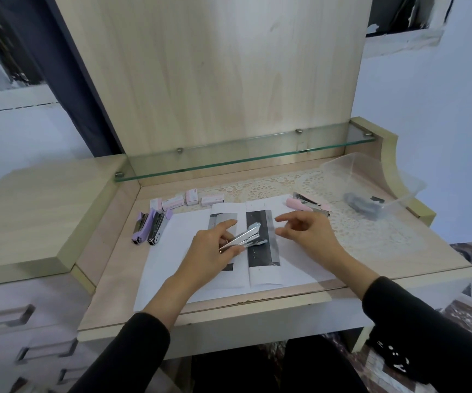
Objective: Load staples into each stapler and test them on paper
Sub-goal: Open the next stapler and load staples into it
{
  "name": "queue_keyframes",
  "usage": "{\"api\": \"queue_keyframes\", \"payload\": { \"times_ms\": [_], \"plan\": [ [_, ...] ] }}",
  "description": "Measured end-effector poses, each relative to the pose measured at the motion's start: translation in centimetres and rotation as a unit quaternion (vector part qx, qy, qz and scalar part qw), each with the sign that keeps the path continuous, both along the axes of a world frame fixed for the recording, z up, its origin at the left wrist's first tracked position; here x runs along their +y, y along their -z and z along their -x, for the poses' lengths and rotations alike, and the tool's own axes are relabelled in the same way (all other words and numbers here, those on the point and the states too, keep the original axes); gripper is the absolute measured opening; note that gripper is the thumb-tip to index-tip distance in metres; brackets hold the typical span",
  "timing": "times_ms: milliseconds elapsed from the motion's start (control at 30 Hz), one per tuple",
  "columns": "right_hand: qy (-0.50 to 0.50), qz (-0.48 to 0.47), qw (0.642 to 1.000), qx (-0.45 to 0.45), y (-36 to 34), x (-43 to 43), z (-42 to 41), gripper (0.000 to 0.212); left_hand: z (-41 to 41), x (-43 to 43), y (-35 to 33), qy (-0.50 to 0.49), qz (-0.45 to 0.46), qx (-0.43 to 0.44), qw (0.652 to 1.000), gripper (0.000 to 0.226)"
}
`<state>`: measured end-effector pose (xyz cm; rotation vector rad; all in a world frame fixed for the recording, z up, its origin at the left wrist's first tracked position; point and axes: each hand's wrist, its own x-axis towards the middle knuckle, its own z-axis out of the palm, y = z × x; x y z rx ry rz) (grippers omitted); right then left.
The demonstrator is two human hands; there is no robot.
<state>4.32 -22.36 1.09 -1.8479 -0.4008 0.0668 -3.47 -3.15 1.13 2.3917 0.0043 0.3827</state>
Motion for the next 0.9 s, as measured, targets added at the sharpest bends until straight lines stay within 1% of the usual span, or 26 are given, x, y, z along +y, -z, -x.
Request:
{"api": "queue_keyframes", "payload": {
  "times_ms": [100, 133, 200, 300, 433, 533, 567, 600, 667, 733, 800, 900],
  "plan": [
    [-0.093, 0.041, 0.995, -0.004, -0.8, 0.3, 0.4, 0.054, 0.2, -0.9, -0.3, 0.008, 0.029, -0.012, 0.999, 0.05],
    [-0.116, 0.052, 0.992, 0.001, -1.1, 0.5, 0.6, 0.062, 0.2, -1.1, -0.3, 0.004, 0.048, -0.015, 0.999, 0.049],
    [-0.153, 0.055, 0.987, 0.012, -1.6, 0.5, 0.9, 0.069, 0.3, -1.4, -0.6, -0.008, 0.099, -0.015, 0.995, 0.046],
    [-0.186, 0.045, 0.981, 0.014, -2.1, 0.3, 1.2, 0.064, 0.5, -1.4, -0.9, -0.025, 0.18, -0.013, 0.983, 0.04],
    [-0.14, -0.003, 0.99, -0.022, -2.2, 0.5, 1.7, 0.044, 0.6, -1.3, -1.5, -0.02, 0.204, -0.028, 0.978, 0.026],
    [-0.121, -0.029, 0.991, -0.054, -2.5, 0.7, 2.1, 0.032, 0.8, -1.3, -2.0, 0.001, 0.161, -0.051, 0.986, 0.017],
    [-0.117, -0.041, 0.991, -0.057, -2.7, 0.7, 2.3, 0.028, 0.9, -1.4, -2.1, 0.004, 0.137, -0.055, 0.989, 0.021],
    [-0.11, -0.055, 0.991, -0.057, -2.8, 0.8, 2.3, 0.025, 1.0, -1.4, -2.0, 0.004, 0.104, -0.066, 0.992, 0.028],
    [-0.086, -0.09, 0.991, -0.04, -3.0, 1.2, 2.5, 0.019, 0.9, -1.6, -1.7, -0.005, 0.015, -0.116, 0.993, 0.04],
    [-0.065, -0.108, 0.992, -0.028, -3.1, 1.6, 2.6, 0.019, 0.7, -1.9, -1.2, -0.018, -0.038, -0.166, 0.985, 0.037],
    [-0.062, -0.118, 0.991, -0.018, -3.2, 1.7, 2.6, 0.022, 0.6, -2.4, -1.1, -0.028, -0.045, -0.186, 0.981, 0.029],
    [-0.099, -0.136, 0.986, 0.021, -3.6, 1.2, 2.6, 0.039, 0.7, -2.9, -1.3, -0.039, -0.016, -0.188, 0.981, 0.024]
  ]
}}
